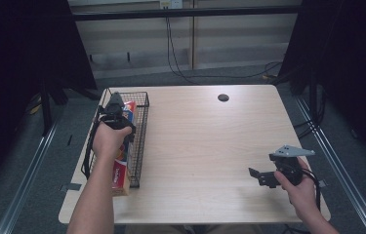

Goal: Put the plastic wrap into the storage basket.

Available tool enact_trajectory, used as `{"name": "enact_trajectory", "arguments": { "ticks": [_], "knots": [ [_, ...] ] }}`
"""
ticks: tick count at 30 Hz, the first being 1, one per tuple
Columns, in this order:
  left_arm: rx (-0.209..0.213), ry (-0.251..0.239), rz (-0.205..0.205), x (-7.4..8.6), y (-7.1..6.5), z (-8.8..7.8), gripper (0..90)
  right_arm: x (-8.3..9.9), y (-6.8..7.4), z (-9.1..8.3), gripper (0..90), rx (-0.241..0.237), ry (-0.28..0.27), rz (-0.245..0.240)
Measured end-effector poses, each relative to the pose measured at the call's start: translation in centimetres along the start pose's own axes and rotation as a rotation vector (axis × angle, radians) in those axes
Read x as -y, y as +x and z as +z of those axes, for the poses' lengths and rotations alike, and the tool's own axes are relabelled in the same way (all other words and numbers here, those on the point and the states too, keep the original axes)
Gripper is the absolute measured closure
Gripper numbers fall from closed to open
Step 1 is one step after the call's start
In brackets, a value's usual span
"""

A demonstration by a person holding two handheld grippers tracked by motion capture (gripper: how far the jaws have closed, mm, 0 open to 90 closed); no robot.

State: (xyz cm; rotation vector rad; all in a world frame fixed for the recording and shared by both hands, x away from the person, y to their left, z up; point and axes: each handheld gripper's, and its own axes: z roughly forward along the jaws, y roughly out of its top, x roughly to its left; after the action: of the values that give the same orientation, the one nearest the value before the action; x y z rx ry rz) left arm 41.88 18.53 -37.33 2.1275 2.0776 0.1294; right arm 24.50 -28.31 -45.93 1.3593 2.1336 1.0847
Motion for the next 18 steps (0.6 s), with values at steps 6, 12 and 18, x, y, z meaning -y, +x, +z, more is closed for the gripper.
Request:
{"name": "enact_trajectory", "arguments": {
  "ticks": [6, 12, 18],
  "knots": [
    [-0.013, 0.009, 0.010, -0.17, -0.09, 0.26, 42.6, 0.00, 0.02, 0.07, 3.4, -0.002, 0.005, -0.001],
    [-0.003, 0.021, 0.017, -0.28, -0.20, 0.39, 42.5, -0.01, 0.01, 0.01, 3.4, 0.001, 0.001, 0.001],
    [-0.001, 0.023, 0.012, -0.33, -0.03, 0.68, 42.5, 0.02, 0.03, -0.01, 3.4, -0.002, 0.006, 0.001]
  ]
}}
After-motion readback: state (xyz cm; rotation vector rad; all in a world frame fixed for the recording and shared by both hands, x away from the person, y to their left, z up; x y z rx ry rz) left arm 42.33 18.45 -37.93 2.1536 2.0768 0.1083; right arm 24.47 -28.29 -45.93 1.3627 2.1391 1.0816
